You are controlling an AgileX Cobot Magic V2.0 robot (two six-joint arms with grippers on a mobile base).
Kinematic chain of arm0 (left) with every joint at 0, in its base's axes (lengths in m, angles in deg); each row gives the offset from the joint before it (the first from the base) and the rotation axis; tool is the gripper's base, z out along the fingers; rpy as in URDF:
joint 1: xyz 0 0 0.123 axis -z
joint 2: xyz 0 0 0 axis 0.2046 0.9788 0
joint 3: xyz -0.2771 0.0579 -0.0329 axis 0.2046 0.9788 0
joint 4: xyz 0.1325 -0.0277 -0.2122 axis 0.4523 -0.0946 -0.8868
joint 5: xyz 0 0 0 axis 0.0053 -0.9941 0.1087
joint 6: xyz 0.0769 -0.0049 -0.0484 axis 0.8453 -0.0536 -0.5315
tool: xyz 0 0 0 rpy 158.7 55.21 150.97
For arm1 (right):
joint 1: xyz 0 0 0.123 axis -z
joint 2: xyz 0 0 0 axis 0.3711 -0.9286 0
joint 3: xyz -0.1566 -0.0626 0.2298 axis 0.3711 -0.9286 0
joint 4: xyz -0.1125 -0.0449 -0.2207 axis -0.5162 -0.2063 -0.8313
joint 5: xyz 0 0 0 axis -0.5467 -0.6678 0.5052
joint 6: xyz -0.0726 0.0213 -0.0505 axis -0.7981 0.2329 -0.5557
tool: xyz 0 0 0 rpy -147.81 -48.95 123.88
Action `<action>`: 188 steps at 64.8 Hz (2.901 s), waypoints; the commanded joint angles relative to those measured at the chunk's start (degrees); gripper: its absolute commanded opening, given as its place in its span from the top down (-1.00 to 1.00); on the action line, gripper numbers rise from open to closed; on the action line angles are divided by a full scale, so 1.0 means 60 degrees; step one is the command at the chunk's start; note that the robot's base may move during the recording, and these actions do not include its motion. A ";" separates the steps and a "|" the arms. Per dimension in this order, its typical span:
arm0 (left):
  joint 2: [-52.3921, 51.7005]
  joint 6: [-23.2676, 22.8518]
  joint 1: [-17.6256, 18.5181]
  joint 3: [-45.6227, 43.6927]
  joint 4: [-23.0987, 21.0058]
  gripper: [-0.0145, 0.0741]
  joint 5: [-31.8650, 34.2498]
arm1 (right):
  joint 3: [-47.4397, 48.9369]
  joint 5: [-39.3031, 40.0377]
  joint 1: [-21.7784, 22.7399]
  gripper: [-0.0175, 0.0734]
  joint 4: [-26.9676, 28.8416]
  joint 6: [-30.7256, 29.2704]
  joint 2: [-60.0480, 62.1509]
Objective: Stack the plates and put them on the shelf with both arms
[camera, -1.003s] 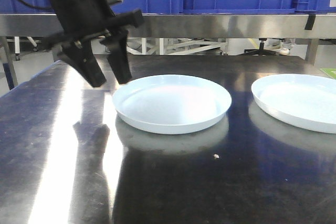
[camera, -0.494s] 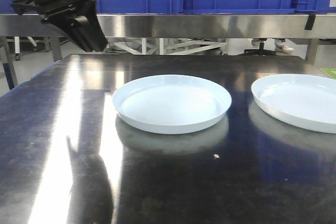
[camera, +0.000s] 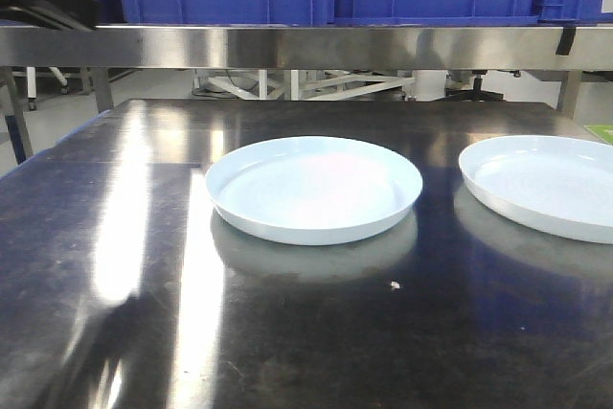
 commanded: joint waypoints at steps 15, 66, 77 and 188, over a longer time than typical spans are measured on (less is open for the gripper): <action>-0.3205 0.1171 -0.0584 0.1781 -0.0034 0.49 0.1600 | -0.0018 0.0835 0.0027 0.51 -0.0138 -0.0011 0.0180; -0.6464 0.1171 -0.2255 0.2234 -0.0034 0.49 -0.0029 | -0.0018 0.0951 0.0027 0.51 -0.0157 -0.0082 0.0180; -0.6464 0.1171 -0.2255 0.2234 -0.0034 0.49 -0.0029 | 0.0420 0.0081 0.0016 0.51 0.0535 0.0023 -0.0048; -0.6464 0.1171 -0.2255 0.2234 -0.0034 0.49 -0.0051 | 1.2238 -0.7184 0.3023 0.43 0.0686 -0.1165 -1.5237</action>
